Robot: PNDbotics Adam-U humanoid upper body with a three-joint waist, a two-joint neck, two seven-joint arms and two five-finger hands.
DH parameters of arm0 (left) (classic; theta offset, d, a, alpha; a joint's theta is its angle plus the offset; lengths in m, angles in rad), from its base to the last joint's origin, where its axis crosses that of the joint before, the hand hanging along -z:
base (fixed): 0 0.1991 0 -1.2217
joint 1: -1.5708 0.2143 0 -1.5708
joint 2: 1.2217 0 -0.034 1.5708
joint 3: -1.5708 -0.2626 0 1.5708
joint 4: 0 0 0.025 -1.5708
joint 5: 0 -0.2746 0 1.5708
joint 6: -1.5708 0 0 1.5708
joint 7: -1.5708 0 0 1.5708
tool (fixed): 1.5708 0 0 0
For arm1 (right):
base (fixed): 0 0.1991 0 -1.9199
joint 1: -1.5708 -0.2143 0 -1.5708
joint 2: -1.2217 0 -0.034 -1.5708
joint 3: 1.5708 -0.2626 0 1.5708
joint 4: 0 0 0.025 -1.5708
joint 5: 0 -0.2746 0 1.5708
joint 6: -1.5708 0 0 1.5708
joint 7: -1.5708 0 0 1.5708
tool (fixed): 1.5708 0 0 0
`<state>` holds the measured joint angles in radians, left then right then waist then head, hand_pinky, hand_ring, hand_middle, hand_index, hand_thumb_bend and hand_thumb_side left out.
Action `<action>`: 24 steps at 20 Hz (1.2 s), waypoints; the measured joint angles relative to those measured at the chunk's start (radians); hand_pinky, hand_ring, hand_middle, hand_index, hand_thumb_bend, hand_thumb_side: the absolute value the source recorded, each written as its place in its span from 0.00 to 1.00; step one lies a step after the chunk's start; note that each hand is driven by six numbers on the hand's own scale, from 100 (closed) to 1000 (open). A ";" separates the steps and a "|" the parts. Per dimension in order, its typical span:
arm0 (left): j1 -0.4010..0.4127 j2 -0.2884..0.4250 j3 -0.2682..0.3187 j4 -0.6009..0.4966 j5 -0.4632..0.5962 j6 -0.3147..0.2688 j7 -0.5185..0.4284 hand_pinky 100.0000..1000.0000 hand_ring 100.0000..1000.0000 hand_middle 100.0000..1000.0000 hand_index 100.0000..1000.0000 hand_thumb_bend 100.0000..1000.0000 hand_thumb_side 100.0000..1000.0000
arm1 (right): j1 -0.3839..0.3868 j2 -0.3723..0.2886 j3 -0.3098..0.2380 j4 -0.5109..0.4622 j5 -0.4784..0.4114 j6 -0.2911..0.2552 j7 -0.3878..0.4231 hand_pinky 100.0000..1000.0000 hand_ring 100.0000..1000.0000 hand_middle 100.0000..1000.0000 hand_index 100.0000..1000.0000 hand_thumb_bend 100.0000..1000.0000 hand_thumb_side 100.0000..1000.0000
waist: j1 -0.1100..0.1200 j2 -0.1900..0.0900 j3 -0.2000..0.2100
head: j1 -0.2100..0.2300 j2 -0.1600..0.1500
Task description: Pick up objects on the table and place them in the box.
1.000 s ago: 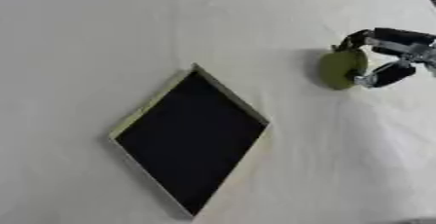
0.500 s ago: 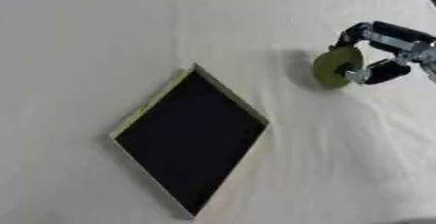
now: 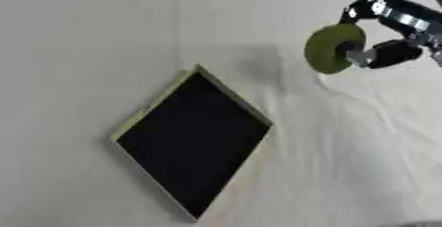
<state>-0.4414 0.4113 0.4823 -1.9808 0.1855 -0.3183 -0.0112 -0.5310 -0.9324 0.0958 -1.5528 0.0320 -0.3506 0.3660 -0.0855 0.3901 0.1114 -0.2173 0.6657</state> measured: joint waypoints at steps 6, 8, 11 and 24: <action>0.000 0.000 0.000 0.000 0.000 0.000 0.000 0.45 0.55 0.56 0.62 0.00 0.42 | -0.052 0.004 0.019 -0.137 -0.064 0.012 0.038 0.66 0.58 0.44 0.56 0.00 0.12 | 0.000 -0.003 0.001 | 0.000 0.000; 0.000 0.000 0.000 0.000 0.001 0.000 0.000 0.45 0.55 0.56 0.62 0.00 0.42 | -0.086 0.019 0.041 -0.181 -0.076 0.015 0.060 0.65 0.57 0.45 0.56 0.00 0.07 | 0.000 -0.004 0.002 | -0.001 0.000; 0.000 0.000 -0.002 0.000 0.003 0.000 0.000 0.45 0.55 0.56 0.62 0.00 0.42 | -0.146 0.062 0.078 -0.241 -0.064 -0.004 0.075 0.63 0.55 0.45 0.55 0.00 0.08 | 0.000 -0.010 0.003 | -0.001 0.001; -0.002 -0.002 -0.006 0.000 0.006 0.002 0.000 0.45 0.56 0.56 0.62 0.00 0.41 | -0.204 0.367 0.219 -0.245 0.062 -0.001 0.233 0.57 0.51 0.44 0.54 0.00 0.12 | 0.001 -0.016 0.004 | -0.008 0.011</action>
<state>-0.4429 0.4096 0.4758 -1.9808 0.1915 -0.3167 -0.0110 -0.7349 -0.5659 0.3152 -1.7980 0.0940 -0.3517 0.5988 -0.0850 0.3743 0.1154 -0.2258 0.6764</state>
